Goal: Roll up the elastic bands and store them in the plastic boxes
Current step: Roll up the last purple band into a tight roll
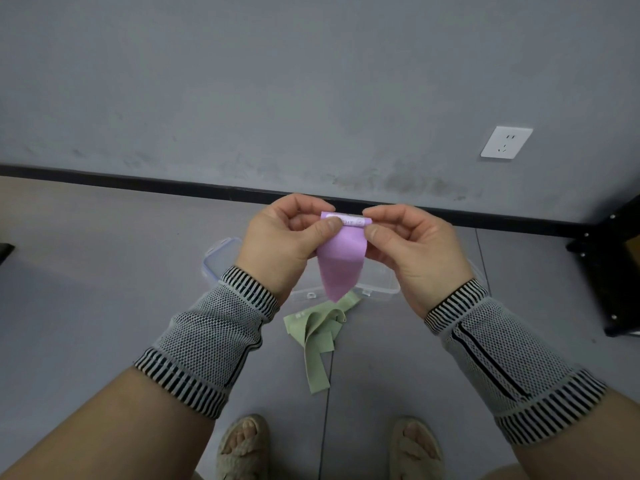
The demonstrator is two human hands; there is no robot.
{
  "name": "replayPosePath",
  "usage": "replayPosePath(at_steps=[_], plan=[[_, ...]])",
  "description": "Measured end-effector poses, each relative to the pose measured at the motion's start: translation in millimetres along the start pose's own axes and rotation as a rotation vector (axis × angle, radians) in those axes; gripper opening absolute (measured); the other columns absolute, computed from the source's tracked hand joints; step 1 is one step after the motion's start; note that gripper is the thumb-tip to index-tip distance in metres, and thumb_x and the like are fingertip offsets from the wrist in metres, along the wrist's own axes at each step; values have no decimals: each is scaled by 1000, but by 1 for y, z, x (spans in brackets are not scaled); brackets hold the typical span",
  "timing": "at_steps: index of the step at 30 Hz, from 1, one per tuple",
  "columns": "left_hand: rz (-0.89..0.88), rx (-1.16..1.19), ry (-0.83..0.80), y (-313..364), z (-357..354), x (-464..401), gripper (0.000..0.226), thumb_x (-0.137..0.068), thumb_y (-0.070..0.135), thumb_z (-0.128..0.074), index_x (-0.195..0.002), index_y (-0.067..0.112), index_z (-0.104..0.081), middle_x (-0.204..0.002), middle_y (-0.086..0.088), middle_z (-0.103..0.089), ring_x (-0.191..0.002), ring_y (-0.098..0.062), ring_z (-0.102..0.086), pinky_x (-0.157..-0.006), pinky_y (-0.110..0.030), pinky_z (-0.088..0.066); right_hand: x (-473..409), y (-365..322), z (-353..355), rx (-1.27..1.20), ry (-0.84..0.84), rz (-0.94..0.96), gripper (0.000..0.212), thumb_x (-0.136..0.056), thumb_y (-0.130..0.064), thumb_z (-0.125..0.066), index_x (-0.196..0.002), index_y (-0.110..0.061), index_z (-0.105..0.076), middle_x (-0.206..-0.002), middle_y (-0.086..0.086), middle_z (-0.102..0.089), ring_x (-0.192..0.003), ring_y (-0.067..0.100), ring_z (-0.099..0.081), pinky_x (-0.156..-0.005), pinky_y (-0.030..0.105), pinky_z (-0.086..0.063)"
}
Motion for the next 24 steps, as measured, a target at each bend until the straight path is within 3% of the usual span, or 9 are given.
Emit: replayPosePath(at_steps=[6, 12, 17, 24], plan=[[14, -77, -22, -3, -3, 2, 17, -82, -4, -64, -82, 12, -62, -72, -4, -70, -72, -18, -67, -69, -31, -56, 0, -5, 0, 136, 9, 77, 15, -82, 3, -67, -80, -12, -68, -76, 5, -69, -70, 13, -67, -68, 29, -58], [168, -38, -47, -3, -6, 2, 3, -84, 3, -64, -83, 6, -63, -74, -10, -69, -65, -17, -67, -62, -28, -59, -2, -3, 4, 181, 4, 105, 21, -81, 6, -67, -79, -15, -68, -76, 4, -69, -73, 15, -66, -73, 32, -58], [135, -65, -11, -4, -4, 0, 11, -83, -1, -64, -79, 9, -63, -76, -12, -66, -70, -19, -65, -70, -31, -58, -3, -1, 1, 140, -7, 67, 23, -81, 9, -65, -80, -14, -67, -75, 4, -68, -70, 12, -65, -69, 29, -58], [117, -93, 7, -4, -3, 1, 16, -81, -4, -65, -78, 12, -63, -65, -3, -65, -66, -15, -64, -67, -28, -56, -2, -1, 2, 168, 1, 13, 10, -82, -4, -68, -78, -13, -69, -64, -2, -69, -57, 7, -62, -56, 22, -54]])
Point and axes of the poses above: each hand's wrist, its own x-axis away from the middle knuckle, its own z-axis out of the back of the hand, y = z × x, the point moved 3 cm from there along -x, towards the middle knuckle
